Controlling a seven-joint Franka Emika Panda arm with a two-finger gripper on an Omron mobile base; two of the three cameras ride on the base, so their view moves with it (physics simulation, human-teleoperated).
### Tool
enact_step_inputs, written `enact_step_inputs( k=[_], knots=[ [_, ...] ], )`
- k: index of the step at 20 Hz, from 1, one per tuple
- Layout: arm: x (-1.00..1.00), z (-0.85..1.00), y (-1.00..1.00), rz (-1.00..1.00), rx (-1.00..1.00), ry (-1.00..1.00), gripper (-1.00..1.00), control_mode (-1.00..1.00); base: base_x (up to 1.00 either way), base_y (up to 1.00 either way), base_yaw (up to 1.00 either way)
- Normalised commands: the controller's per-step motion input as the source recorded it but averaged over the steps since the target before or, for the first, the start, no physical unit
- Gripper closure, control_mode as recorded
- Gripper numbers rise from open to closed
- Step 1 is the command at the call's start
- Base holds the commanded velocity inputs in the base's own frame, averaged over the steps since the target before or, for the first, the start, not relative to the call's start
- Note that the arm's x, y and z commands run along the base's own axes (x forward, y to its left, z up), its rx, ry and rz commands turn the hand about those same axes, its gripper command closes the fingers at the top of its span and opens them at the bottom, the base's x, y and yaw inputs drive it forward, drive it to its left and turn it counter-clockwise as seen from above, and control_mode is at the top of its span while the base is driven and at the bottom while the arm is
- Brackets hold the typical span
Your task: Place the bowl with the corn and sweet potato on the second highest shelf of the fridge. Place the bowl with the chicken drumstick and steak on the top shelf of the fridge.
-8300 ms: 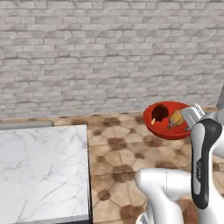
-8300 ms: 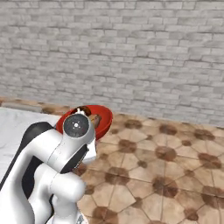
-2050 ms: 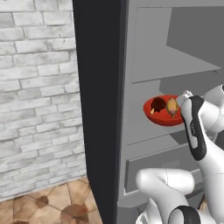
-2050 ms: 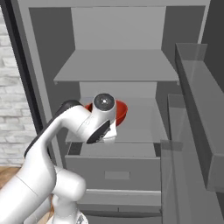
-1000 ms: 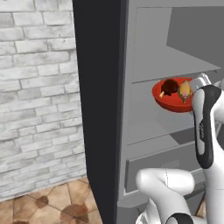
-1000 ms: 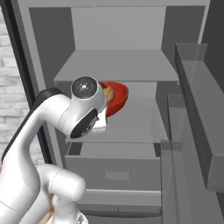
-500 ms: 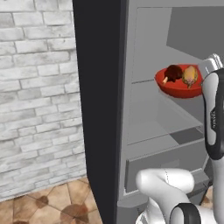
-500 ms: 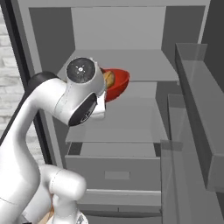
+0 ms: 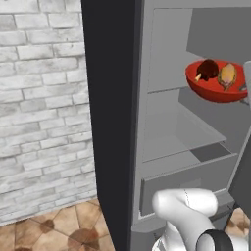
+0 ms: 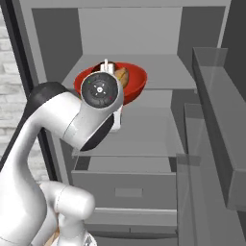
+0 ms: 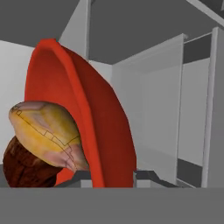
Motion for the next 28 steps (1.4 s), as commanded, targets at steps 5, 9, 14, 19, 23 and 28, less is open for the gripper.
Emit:
enact_step_inputs(
  k=[5, 9, 14, 19, 23, 28],
  knots=[
    [0.81, 0.06, -0.15, 0.00, 0.02, -0.02, 1.00, -1.00, 0.00, 0.00, 0.00],
    [1.00, 0.02, -0.09, 0.00, 0.01, 0.00, 1.00, -1.00, 0.00, 0.00, 0.00],
    [1.00, 0.10, -0.01, 0.00, 0.03, 0.00, 1.00, -1.00, 0.00, 0.00, 0.00],
    [1.00, 0.01, 0.00, 0.00, 0.02, 0.03, 1.00, -1.00, 0.00, 0.00, 0.00],
    [1.00, 0.00, 0.00, 0.00, 0.00, 0.08, 1.00, -1.00, 0.00, 0.00, 0.00],
    [0.96, 0.00, 0.00, 0.00, 0.00, 0.11, 1.00, -1.00, 0.00, 0.00, 0.00]
  ],
)
